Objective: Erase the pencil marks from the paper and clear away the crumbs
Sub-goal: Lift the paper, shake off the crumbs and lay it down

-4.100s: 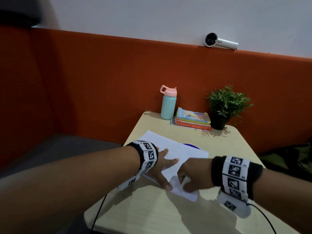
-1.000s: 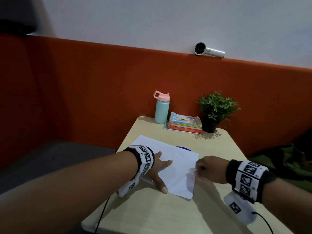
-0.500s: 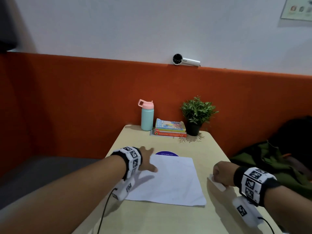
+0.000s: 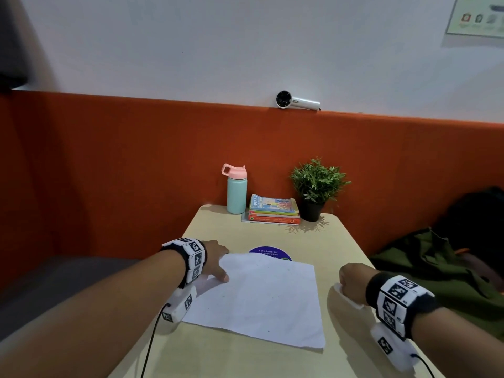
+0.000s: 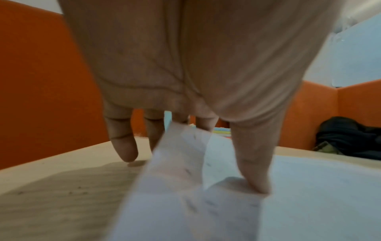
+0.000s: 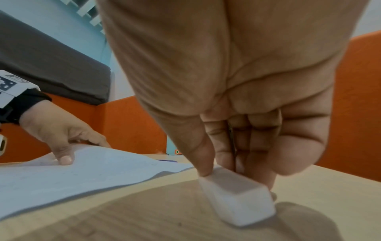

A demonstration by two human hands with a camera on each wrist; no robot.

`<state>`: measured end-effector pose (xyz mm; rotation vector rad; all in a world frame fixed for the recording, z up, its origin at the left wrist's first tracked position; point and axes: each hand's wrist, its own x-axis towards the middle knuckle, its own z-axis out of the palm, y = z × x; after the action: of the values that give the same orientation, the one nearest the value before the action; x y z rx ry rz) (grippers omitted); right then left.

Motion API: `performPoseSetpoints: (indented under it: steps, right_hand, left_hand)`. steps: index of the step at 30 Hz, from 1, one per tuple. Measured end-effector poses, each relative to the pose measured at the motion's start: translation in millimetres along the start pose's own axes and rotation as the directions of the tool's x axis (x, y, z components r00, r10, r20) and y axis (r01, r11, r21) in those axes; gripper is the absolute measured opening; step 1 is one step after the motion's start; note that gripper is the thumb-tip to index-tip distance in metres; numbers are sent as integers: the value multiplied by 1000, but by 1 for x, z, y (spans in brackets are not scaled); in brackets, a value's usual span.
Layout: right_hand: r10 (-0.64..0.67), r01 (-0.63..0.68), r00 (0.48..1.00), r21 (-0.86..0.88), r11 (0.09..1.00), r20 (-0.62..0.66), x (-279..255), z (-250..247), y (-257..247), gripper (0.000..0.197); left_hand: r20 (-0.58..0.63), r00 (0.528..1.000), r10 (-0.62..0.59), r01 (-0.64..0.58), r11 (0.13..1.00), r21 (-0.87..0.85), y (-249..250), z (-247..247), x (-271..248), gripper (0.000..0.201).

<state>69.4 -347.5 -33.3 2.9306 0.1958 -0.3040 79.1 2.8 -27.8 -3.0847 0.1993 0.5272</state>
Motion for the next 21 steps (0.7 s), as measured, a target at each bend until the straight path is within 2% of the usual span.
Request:
performPoseSetpoints:
  steps: [2, 5, 8, 9, 11, 12, 14, 16, 18, 19, 21]
  right_hand:
    - [-7, 9, 999, 54, 998, -37, 0, 0, 2, 35]
    - [-20, 65, 983, 239, 969, -184, 3, -2, 9, 40]
    - [-8, 127, 975, 525, 842, -223, 1, -11, 15, 57]
    - [-18, 140, 981, 642, 754, -193, -2, -15, 15, 58]
    - [-84, 177, 984, 866, 468, -155, -10, -21, 13, 56]
    - [-128, 198, 978, 926, 322, -165, -14, -24, 11, 51]
    - [-159, 230, 965, 965, 124, -209, -20, -28, 5, 39]
    - [-89, 261, 962, 965, 32, -257, -20, -29, 1, 29]
    - [6, 318, 948, 948, -1, -318, -18, -28, 1, 25]
    - [42, 350, 936, 937, -10, -350, -18, -29, 1, 25]
    - [94, 420, 905, 906, -52, -414, -22, -32, 1, 23]
  left_hand:
    - [-73, 997, 13, -18, 998, -65, 2, 0, -3, 50]
    - [-206, 978, 21, -61, 979, -193, 4, -4, -10, 25]
    - [-356, 934, 12, -166, 899, -405, 1, -9, -19, 7]
    - [-395, 918, 6, -214, 849, -484, 0, -11, -22, 7]
    - [-441, 897, -10, -306, 706, -639, -2, -14, -29, 7]
    - [-452, 892, -16, -342, 630, -698, -1, -14, -33, 7]
    - [-469, 883, -27, -390, 513, -765, 2, -12, -39, 7]
    - [-486, 873, -51, -427, 404, -809, 5, -11, -44, 11]
    - [-486, 867, -113, -448, 254, -857, 8, -9, -44, 38]
    - [-463, 870, -169, -438, 164, -884, 9, -8, -44, 49]
    - [-358, 902, -241, -376, -28, -926, 11, -7, -49, 58]
